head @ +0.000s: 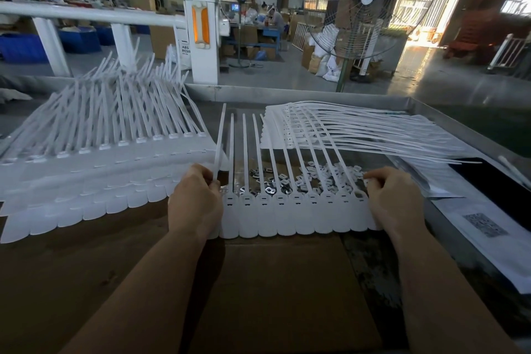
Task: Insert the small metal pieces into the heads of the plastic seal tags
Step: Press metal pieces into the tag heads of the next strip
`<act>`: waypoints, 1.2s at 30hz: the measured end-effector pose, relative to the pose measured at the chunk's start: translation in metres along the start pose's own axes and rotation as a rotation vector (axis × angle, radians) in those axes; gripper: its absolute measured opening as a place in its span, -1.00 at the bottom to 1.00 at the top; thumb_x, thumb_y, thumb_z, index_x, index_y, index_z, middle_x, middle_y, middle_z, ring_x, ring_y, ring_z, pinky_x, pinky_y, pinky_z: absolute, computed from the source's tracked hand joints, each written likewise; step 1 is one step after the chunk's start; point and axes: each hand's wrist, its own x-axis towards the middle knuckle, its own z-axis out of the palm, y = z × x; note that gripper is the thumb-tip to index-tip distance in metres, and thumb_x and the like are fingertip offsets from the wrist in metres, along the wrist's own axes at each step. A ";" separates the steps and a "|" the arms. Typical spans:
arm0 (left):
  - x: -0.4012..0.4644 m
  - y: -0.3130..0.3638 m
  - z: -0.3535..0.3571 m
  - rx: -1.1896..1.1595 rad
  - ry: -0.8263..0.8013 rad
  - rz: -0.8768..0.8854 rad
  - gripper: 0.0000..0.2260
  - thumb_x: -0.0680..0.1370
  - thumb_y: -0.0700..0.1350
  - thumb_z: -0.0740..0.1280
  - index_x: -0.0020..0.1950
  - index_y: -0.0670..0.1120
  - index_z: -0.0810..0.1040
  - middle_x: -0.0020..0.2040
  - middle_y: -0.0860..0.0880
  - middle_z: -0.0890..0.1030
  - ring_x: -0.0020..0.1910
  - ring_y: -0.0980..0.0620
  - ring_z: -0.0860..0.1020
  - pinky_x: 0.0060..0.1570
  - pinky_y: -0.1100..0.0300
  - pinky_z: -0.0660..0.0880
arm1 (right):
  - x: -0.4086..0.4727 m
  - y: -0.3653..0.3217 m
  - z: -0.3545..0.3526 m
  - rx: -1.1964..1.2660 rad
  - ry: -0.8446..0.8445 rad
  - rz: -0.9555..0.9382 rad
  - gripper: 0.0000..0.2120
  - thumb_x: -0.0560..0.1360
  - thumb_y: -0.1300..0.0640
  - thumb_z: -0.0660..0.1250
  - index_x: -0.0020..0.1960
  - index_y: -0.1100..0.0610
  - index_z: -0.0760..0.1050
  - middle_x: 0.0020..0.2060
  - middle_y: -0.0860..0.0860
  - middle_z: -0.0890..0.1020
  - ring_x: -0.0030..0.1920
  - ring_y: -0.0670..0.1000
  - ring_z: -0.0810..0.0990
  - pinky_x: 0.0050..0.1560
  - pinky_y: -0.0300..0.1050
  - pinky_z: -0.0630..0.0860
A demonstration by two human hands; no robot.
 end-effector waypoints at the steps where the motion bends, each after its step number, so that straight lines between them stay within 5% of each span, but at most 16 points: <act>1: 0.000 0.000 0.000 0.002 0.001 -0.002 -0.86 0.57 -0.14 0.25 0.11 -0.13 0.46 -0.11 0.00 0.50 -0.10 0.03 0.46 0.00 0.07 0.44 | 0.000 0.000 -0.001 0.007 -0.007 0.008 -0.78 0.55 0.20 0.19 0.06 0.16 0.60 0.00 0.14 0.62 -0.09 0.15 0.57 -0.03 0.00 0.47; 11: 0.002 -0.001 0.001 0.002 0.010 -0.002 -0.87 0.57 -0.14 0.25 0.09 -0.13 0.46 -0.12 0.01 0.49 -0.12 0.05 0.44 -0.07 0.14 0.38 | 0.003 0.003 -0.001 0.030 -0.122 0.091 -0.79 0.50 0.23 0.23 -0.12 0.04 0.63 -0.20 -0.02 0.60 -0.36 -0.06 0.48 -0.26 -0.18 0.37; 36: 0.001 -0.002 0.000 0.025 0.012 0.017 -0.91 0.57 -0.14 0.25 0.04 -0.12 0.45 -0.15 0.01 0.47 -0.14 0.03 0.43 -0.07 0.14 0.37 | -0.001 0.000 -0.005 0.096 -0.124 0.129 -0.85 0.46 0.19 0.34 -0.04 0.09 0.66 -0.08 0.02 0.68 -0.16 -0.06 0.52 -0.06 -0.15 0.46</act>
